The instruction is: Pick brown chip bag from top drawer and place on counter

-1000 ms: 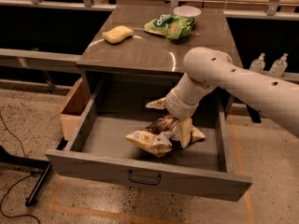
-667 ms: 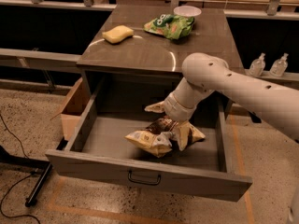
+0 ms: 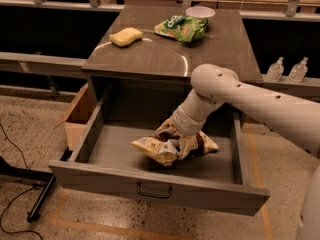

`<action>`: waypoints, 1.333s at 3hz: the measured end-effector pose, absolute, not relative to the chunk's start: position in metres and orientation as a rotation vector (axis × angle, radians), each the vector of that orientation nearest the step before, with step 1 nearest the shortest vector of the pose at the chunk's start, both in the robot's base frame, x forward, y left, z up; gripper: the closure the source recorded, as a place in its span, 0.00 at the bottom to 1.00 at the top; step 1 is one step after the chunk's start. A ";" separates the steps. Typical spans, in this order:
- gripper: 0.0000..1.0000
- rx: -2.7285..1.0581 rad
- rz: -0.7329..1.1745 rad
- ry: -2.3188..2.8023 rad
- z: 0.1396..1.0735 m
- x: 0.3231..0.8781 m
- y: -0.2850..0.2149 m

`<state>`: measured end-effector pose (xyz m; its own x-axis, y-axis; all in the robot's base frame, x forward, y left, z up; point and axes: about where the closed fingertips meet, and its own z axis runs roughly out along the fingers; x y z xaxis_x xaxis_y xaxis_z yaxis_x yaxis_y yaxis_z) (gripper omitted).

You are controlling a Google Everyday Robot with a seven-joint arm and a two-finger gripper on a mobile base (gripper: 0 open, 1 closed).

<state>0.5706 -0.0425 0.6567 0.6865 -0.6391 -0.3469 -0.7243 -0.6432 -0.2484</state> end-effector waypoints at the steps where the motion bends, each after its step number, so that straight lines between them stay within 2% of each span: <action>1: 0.65 -2.540 0.321 1.060 0.659 0.568 -0.040; 2: 0.88 -2.501 0.275 1.026 0.688 0.566 -0.049; 3: 1.00 -2.401 0.205 1.019 0.737 0.561 -0.068; 4: 1.00 -2.272 0.094 1.068 0.803 0.546 -0.097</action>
Offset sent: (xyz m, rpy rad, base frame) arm -0.0069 -0.0246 0.0883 0.1019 -0.1434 0.0022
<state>0.5463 -0.0974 0.8029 0.6708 -0.6730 -0.3115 -0.7171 -0.4816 -0.5038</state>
